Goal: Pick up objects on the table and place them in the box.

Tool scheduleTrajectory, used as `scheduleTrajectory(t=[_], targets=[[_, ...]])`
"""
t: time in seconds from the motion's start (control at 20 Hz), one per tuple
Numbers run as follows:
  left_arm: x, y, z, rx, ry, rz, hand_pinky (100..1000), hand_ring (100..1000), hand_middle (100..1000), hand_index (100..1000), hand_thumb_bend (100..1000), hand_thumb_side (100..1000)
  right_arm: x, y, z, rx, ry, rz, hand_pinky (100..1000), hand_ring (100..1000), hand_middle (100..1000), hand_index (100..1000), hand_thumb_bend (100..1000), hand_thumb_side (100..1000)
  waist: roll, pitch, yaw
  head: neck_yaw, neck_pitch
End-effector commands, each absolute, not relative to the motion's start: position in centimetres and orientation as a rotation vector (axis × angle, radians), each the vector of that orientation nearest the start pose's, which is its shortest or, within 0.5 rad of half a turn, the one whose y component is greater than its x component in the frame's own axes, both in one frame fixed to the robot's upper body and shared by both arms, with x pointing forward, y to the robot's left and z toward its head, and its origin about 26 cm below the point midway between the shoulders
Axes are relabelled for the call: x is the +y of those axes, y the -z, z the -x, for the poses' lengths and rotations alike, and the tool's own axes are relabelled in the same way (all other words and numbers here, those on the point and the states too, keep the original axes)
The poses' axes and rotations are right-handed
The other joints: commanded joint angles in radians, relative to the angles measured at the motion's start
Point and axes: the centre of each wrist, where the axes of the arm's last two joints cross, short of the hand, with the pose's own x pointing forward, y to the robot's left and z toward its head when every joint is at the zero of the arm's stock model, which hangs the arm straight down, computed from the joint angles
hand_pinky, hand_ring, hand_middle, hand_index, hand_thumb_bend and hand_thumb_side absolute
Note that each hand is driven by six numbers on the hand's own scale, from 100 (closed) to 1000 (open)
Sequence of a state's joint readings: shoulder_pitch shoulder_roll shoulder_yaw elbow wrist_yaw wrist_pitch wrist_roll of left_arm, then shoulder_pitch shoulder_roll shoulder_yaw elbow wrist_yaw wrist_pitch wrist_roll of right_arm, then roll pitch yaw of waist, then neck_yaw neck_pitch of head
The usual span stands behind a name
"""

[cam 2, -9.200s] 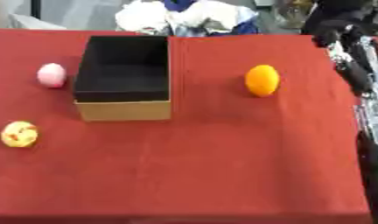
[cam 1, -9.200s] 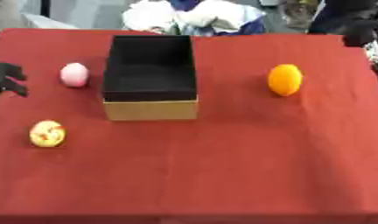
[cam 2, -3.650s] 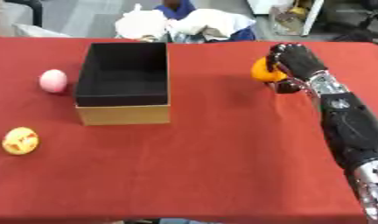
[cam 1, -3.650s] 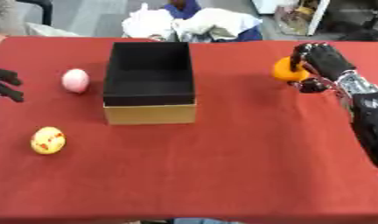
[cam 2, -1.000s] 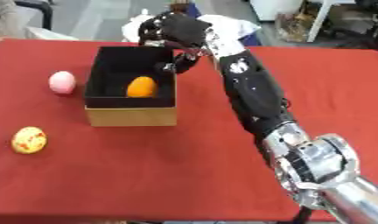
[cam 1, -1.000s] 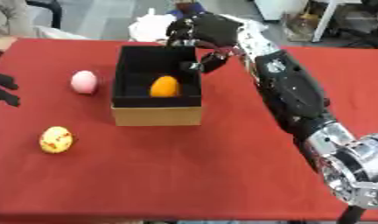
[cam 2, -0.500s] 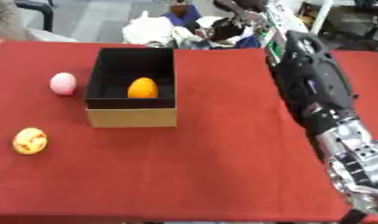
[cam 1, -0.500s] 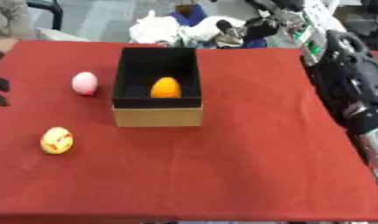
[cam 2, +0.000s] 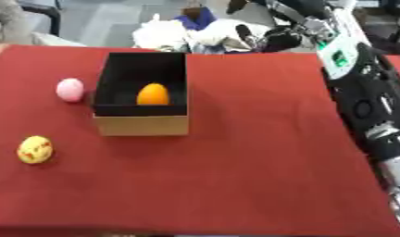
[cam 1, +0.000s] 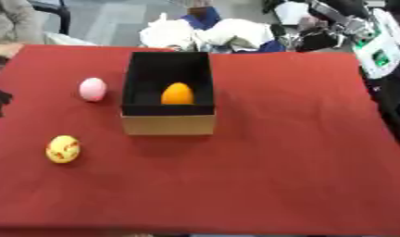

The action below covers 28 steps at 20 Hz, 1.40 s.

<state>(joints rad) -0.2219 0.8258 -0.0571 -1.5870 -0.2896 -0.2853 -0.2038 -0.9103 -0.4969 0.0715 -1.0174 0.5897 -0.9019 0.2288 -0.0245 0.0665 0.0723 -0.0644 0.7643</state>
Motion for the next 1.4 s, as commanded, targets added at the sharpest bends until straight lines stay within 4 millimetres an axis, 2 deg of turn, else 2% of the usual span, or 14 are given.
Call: scheduleTrajectory(t=[0.05, 0.4, 0.65, 0.75, 1.4], targets=[[40.7, -17.3, -32.8, -1.634, 1.391, -0.739, 661, 586, 643, 774, 100, 794, -32.4, -23.9, -46.2, 2.72, 1.917, -0.711, 691, 641, 665, 735, 100, 100, 0.006, -0.014, -0.006, 0.009, 0.004], [39.4, -16.6, -35.4, -1.531, 1.512, -0.77, 652, 588, 648, 782, 103, 844, -33.2, -23.5, -45.9, 2.761, 1.916, -0.689, 691, 631, 655, 731, 100, 100, 0.007, -0.014, -0.014, 0.018, 0.006], [38.1, -15.8, -36.9, -1.492, 1.539, -0.797, 639, 570, 620, 774, 147, 926, -33.3, -23.4, -45.9, 2.772, 1.919, -0.683, 691, 626, 649, 728, 100, 100, 0.006, -0.012, -0.021, 0.02, 0.006], [37.7, -15.5, -37.2, -1.481, 1.546, -0.808, 635, 568, 617, 769, 169, 934, -33.4, -23.4, -45.8, 2.776, 1.919, -0.681, 691, 624, 647, 726, 100, 100, 0.005, -0.012, -0.023, 0.02, 0.006], [37.0, -14.2, -37.8, -1.435, 1.6, -0.795, 638, 573, 621, 769, 172, 976, -33.5, -23.3, -45.8, 2.784, 1.924, -0.669, 689, 618, 640, 722, 100, 100, 0.005, -0.011, -0.028, 0.023, 0.006]])
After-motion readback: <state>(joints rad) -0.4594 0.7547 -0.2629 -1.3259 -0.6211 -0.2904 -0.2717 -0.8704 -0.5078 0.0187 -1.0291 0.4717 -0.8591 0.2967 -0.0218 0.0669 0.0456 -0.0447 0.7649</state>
